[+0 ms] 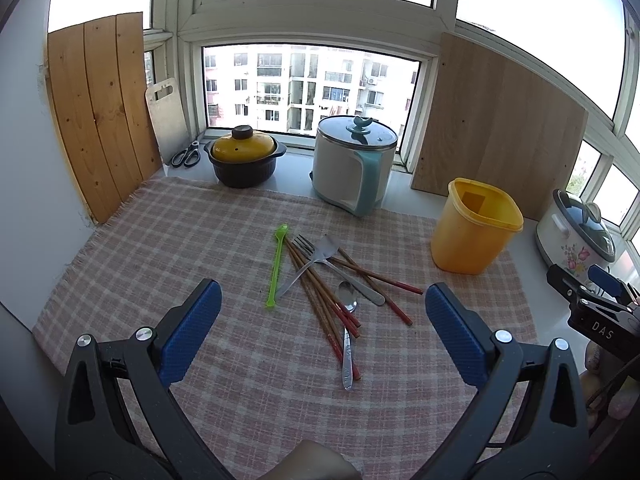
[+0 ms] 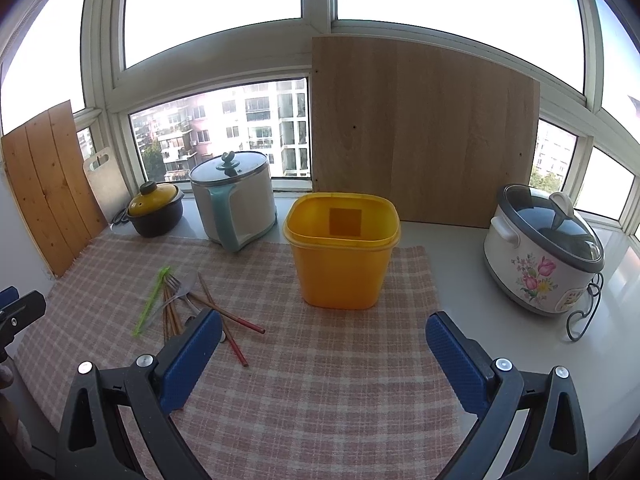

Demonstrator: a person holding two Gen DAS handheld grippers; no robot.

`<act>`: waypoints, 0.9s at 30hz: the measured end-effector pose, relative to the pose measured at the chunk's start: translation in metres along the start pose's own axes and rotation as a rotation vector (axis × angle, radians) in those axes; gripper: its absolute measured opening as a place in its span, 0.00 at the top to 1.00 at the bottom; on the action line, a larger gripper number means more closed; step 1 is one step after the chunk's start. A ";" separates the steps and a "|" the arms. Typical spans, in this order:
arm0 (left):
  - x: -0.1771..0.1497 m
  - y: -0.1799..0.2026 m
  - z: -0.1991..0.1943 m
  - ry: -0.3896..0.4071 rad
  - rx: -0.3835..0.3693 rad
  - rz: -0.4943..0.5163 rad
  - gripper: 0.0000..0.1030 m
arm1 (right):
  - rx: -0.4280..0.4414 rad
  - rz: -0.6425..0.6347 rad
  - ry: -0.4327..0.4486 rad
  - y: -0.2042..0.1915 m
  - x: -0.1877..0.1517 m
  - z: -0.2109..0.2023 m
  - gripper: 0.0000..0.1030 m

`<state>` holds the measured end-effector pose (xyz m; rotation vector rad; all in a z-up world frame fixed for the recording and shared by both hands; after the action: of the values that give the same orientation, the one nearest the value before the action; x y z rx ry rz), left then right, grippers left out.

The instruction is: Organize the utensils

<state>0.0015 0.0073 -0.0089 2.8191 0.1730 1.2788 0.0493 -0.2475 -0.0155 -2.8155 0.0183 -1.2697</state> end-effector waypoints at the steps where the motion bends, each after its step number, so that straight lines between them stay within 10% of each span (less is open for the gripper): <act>1: -0.001 0.000 0.001 -0.001 0.000 0.000 0.00 | 0.000 0.000 -0.001 0.000 0.000 0.001 0.00; 27: -0.004 -0.023 0.030 -0.057 0.022 -0.028 0.00 | -0.007 -0.032 -0.024 -0.009 -0.001 0.025 0.00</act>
<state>0.0196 0.0304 -0.0334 2.8571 0.2241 1.1965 0.0667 -0.2373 -0.0325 -2.8479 -0.0231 -1.2440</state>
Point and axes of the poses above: each gripper's, at about its wrist camera, not at the fingertips, and z roughly the way its jaws point, y to its right, x to its top, the point moved 1 cm from there along z, roughly the way its jaws point, and after that the axes turned 1 degree about x, right-handed, at the moved point
